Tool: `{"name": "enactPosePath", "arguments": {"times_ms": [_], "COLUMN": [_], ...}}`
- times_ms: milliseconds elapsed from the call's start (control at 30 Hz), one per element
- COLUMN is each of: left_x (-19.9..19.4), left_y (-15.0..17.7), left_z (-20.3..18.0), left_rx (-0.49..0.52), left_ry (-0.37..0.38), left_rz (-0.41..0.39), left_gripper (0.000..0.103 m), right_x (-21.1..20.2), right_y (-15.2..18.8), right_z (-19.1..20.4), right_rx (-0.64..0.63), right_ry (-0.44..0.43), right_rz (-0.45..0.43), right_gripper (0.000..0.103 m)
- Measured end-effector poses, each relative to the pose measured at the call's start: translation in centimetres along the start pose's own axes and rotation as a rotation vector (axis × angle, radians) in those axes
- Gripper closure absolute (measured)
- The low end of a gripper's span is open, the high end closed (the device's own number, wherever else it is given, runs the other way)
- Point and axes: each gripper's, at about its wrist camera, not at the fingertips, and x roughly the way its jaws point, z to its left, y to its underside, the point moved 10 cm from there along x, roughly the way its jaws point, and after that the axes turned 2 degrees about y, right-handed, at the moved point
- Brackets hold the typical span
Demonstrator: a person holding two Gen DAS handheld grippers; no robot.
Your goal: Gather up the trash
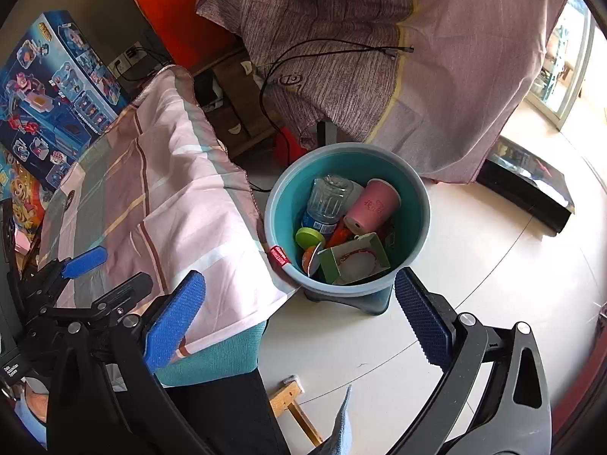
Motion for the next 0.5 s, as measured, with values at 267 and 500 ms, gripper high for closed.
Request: {"name": "enactPosePath", "arguments": {"times_ms": [267, 500], "left_x": [-2.1, -3.6], "left_y": [2.3, 3.3], "left_z": [2.5, 4.7], "left_rx": [-0.032, -0.082], "left_ry": [-0.023, -0.028], "left_rz": [-0.018, -0.041], "left_gripper": [0.004, 0.004], "right_x": [-1.4, -1.9], "right_y": [1.1, 1.2], "right_z": [3.0, 5.0], "right_rx": [-0.068, -0.134], "right_ry": [-0.003, 0.039], "right_rz": [-0.038, -0.057], "right_gripper": [0.007, 0.007]}}
